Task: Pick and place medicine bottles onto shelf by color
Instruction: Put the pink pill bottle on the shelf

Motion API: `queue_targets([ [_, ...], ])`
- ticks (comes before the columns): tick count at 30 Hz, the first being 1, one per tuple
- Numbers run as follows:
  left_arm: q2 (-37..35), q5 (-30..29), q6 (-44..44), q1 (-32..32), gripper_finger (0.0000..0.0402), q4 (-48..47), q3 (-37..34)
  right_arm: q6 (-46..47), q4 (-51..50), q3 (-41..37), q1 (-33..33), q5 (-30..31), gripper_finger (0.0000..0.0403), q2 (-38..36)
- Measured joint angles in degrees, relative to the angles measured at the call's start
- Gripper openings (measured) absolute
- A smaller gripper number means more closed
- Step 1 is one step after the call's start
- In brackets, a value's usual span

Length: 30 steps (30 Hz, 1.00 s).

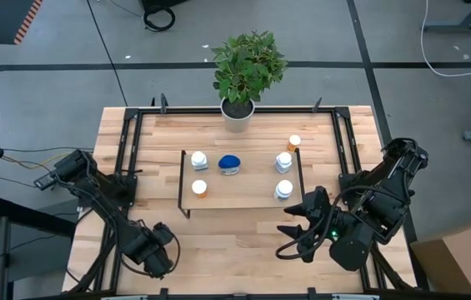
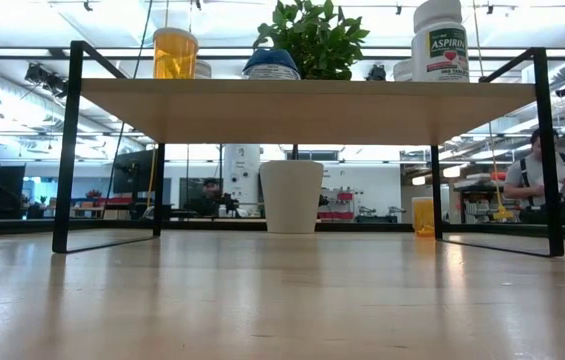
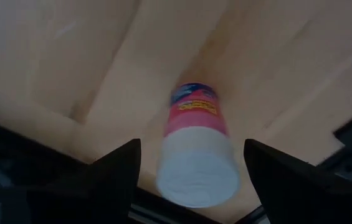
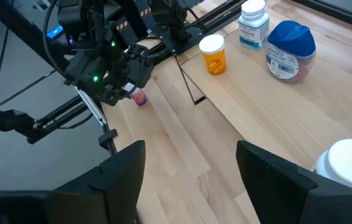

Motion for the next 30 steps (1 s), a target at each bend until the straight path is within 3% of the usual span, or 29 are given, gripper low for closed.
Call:
queue_targets([
  [21, 0.0, 4.5, -0.7, 1.6, 0.0175, 3.1, 2.6, -0.7, -0.1, 0.0, 0.0, 0.6, 0.0259, 0.0],
  [30, 0.0, 3.4, 6.3, 5.5, 0.0205, -3.5, 14.9, -1.6, -0.3, 0.0, 0.0, 0.9, 0.0259, 0.0],
])
